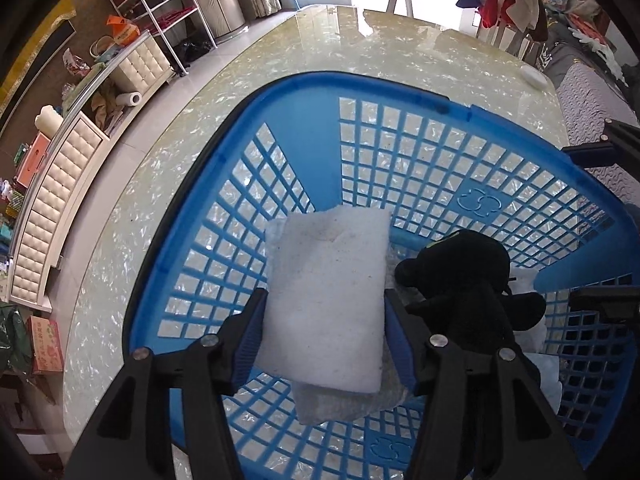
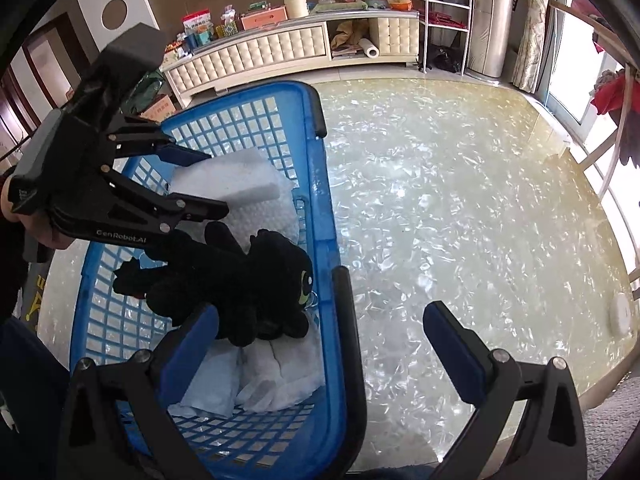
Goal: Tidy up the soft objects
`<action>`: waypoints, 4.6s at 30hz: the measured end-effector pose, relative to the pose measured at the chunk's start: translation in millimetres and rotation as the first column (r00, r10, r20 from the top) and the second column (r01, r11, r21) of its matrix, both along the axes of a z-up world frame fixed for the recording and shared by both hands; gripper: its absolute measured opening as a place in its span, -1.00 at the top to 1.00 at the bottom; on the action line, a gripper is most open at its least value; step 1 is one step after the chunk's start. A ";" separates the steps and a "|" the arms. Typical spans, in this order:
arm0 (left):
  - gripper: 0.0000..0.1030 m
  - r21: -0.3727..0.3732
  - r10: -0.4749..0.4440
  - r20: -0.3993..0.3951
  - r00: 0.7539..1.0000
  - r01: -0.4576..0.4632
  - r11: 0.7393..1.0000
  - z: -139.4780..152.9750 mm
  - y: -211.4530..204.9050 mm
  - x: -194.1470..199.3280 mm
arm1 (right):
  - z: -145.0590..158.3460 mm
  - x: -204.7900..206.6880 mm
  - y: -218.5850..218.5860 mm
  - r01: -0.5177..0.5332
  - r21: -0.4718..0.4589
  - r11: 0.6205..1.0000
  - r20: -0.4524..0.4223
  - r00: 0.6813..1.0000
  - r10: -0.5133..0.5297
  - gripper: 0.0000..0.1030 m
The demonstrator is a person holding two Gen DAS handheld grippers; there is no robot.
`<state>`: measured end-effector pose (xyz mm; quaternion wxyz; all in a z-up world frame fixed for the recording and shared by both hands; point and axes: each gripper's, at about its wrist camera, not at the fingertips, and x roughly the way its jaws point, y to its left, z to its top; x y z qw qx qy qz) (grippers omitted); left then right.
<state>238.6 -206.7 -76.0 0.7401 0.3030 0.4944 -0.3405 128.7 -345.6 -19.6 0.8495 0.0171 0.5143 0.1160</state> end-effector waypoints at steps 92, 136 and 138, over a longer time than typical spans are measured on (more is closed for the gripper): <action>-1.00 -0.249 0.551 0.020 0.834 -0.529 0.811 49.0 332.1 -90.1 | 6.3 46.0 274.5 -0.309 -0.195 0.931 -0.012 0.950 0.313 -0.99; -1.00 -0.124 0.697 -0.079 0.712 -0.701 0.702 -52.3 366.7 -11.3 | -119.8 138.8 317.9 -0.192 -0.170 0.967 -0.216 0.964 0.153 -0.53; -1.00 -0.124 0.703 -0.079 0.706 -0.707 0.696 -51.9 366.7 -11.1 | -118.7 137.4 320.4 -0.210 -0.169 0.963 -0.206 0.963 0.174 -0.44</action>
